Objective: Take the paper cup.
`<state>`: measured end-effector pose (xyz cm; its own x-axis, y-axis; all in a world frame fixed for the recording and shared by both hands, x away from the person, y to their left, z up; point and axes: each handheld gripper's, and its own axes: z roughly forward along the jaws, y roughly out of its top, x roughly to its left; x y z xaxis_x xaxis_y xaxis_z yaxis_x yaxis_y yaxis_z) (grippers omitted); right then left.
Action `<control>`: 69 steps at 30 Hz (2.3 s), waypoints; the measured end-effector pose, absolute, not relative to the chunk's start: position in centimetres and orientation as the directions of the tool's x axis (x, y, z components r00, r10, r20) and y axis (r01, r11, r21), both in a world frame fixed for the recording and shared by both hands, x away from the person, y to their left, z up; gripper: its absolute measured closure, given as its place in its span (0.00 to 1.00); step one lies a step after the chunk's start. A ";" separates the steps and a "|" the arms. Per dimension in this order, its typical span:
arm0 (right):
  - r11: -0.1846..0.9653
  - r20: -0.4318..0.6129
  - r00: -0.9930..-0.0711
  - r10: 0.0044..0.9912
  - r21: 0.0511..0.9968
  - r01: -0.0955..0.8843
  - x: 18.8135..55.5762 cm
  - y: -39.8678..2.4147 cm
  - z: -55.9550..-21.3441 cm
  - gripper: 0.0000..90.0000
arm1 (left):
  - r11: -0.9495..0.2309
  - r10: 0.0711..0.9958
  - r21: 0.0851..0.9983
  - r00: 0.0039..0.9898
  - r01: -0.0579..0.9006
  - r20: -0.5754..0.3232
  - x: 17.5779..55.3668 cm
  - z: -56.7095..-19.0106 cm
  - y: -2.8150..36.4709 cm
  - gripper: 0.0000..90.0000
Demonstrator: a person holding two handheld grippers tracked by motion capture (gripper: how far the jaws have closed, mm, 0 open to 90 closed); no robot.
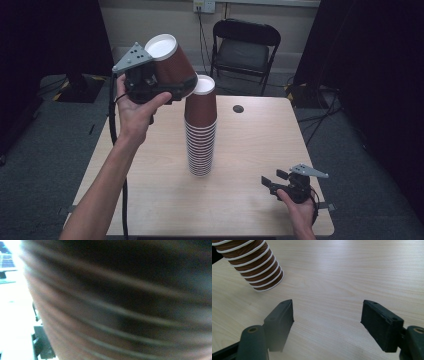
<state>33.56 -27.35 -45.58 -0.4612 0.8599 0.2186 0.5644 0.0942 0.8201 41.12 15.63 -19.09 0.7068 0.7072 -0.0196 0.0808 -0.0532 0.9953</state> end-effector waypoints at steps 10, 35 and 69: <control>0.110 0.209 -0.466 0.860 0.815 0.569 33.6 -26.9 -45.7 0.29 | -0.080 0.738 0.992 0.675 0.096 -0.006 40.6 -19.8 18.8 0.13; 0.170 0.184 -0.526 0.830 0.816 0.552 33.4 -25.2 -46.2 0.30 | -0.090 0.757 0.965 0.647 0.246 -0.095 40.1 -26.3 21.2 0.13; 0.343 0.102 -0.741 0.664 0.838 0.423 31.2 -18.4 -44.5 0.33 | -0.108 0.729 0.896 0.647 0.432 -0.224 36.3 -36.1 20.3 0.13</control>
<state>31.17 -18.35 -44.50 -0.7407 0.6640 0.1022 0.4234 0.3432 0.8384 36.31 20.33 -36.13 0.6474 0.7286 -0.2237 0.4316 -0.1085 0.8955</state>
